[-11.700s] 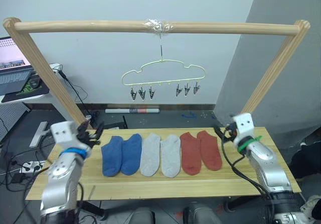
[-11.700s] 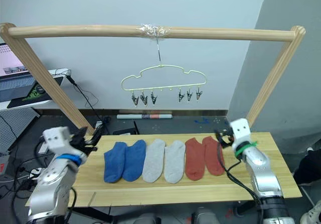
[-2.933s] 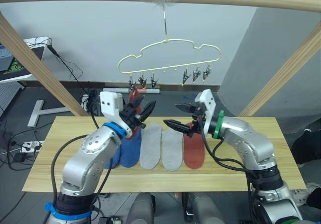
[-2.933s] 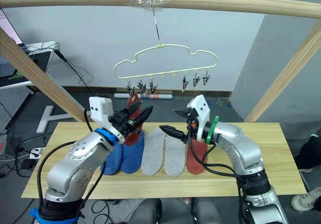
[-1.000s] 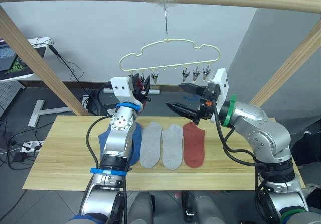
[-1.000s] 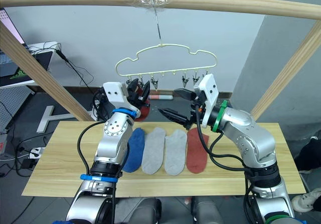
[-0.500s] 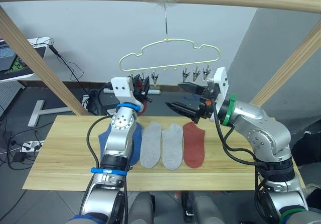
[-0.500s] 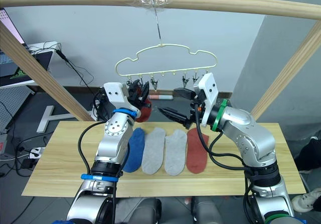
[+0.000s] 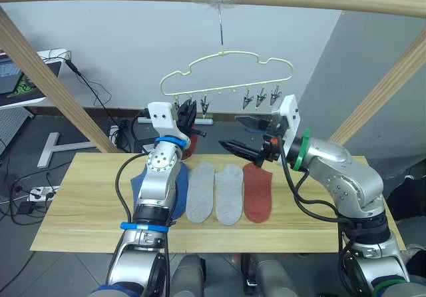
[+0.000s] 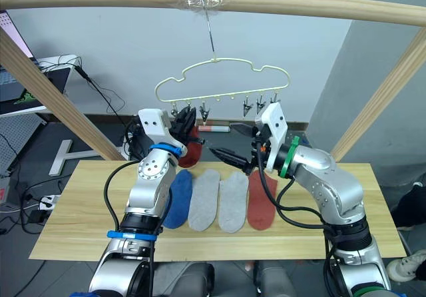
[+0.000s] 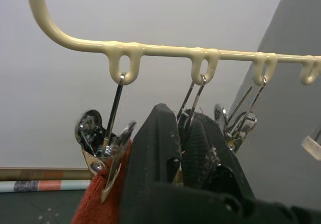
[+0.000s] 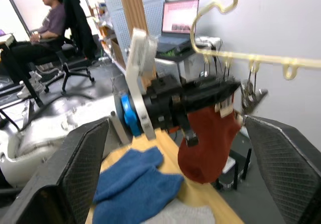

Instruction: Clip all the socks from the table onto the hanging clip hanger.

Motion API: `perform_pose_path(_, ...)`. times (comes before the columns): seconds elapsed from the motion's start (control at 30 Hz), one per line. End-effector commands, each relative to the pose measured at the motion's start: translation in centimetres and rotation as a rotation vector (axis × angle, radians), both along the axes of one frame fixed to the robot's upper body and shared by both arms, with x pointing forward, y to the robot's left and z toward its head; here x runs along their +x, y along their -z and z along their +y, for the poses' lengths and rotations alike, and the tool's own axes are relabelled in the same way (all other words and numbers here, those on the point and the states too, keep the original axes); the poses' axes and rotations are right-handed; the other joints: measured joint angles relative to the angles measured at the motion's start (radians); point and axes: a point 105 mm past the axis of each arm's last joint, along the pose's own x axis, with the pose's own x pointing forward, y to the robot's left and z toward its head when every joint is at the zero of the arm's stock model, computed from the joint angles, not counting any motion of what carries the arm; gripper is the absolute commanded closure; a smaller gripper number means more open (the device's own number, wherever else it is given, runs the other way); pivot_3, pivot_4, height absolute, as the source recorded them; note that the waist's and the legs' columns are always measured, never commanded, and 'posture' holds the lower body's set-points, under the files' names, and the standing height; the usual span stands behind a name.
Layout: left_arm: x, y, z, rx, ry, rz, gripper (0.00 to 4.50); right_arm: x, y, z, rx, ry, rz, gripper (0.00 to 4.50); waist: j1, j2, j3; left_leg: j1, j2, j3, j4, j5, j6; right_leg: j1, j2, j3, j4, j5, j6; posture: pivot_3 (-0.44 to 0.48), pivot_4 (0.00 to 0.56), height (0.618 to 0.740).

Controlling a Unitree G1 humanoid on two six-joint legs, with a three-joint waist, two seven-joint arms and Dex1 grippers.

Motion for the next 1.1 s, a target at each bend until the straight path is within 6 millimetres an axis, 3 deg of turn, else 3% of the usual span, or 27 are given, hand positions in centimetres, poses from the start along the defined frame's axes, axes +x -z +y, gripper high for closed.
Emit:
perform_pose_path(0.03, -0.5, -1.3, -0.3, -0.007, 0.036, -0.037, 4.31, 0.5, 1.4, -0.6, -0.077, 0.059, -0.017, 0.0, 0.0, 0.0, 0.0, 0.0, 0.0, 0.0, 0.0, 0.0, 0.0, 0.0, 0.0, 0.0, 0.0, 0.0, 0.0, -0.013, 0.217, 0.74)
perform_pose_path(0.13, -0.9, -0.9, -0.2, -0.015, 0.073, 0.0, 4.31, 3.3, 9.8, -3.5, -0.33, 0.258, 0.104, 0.0, -0.001, -0.002, -0.001, 0.001, 0.0, 0.0, 0.0, 0.0, 0.0, 0.001, 0.0, 0.0, 0.0, 0.0, 0.0, -0.001, 0.221, 0.74)
perform_pose_path(0.2, -1.1, -0.7, -0.1, -0.014, 0.082, 0.011, 4.31, 3.8, 12.9, -4.4, -0.423, 0.295, 0.137, 0.0, 0.0, -0.002, -0.001, 0.004, 0.0, 0.001, 0.0, 0.0, 0.0, 0.003, 0.0, 0.0, 0.0, 0.0, 0.0, -0.001, 0.221, 0.74)
perform_pose_path(0.27, -1.2, -0.7, -0.1, -0.01, 0.084, 0.016, 4.31, 4.3, 14.6, -4.8, -0.472, 0.31, 0.147, 0.0, 0.0, -0.001, -0.001, 0.003, 0.0, 0.001, 0.0, 0.0, 0.0, 0.002, 0.0, 0.001, 0.001, 0.0, 0.0, 0.002, 0.222, 0.74)
perform_pose_path(0.43, -1.2, -0.7, 0.0, -0.009, 0.079, 0.019, 4.31, 5.2, 17.5, -5.6, -0.513, 0.359, 0.202, 0.0, -0.009, -0.001, -0.001, 0.007, 0.0, 0.004, 0.0, 0.0, 0.0, 0.001, 0.0, 0.002, 0.007, 0.0, 0.0, 0.008, 0.224, 0.74)
perform_pose_path(0.57, -1.4, -0.6, 0.0, -0.01, 0.078, 0.022, 4.31, 6.0, 18.5, -6.0, -0.52, 0.399, 0.221, 0.0, -0.012, -0.001, -0.001, 0.008, 0.0, 0.003, 0.001, 0.0, 0.0, 0.001, 0.001, 0.002, 0.01, -0.001, 0.001, 0.016, 0.227, 0.74)
perform_pose_path(0.83, -1.7, -0.4, -0.1, -0.014, 0.078, 0.03, 4.31, 5.3, 21.4, -6.6, -0.574, 0.374, 0.304, 0.0, -0.014, -0.001, -0.001, 0.008, -0.001, 0.003, 0.001, 0.0, 0.0, 0.002, 0.001, 0.003, 0.01, -0.001, 0.0, 0.03, 0.229, 0.74)
perform_pose_path(0.93, -1.8, -0.3, -0.1, -0.012, 0.078, 0.032, 4.31, 4.7, 22.1, -6.8, -0.607, 0.342, 0.304, 0.54, -0.014, -0.001, -0.001, 0.009, 0.0, 0.003, 0.001, 0.0, 0.0, 0.002, 0.001, 0.003, 0.01, -0.001, 0.001, 0.031, 0.227, 0.74)
perform_pose_path(1.1, -1.9, -0.3, -0.1, -0.011, 0.081, 0.033, 4.31, 3.8, 23.3, -7.8, -0.664, 0.316, 0.289, 2.24, -0.014, -0.001, -0.001, 0.009, 0.0, 0.003, 0.001, 0.0, 0.0, 0.002, 0.001, 0.003, 0.011, -0.003, 0.004, 0.033, 0.224, 0.74)
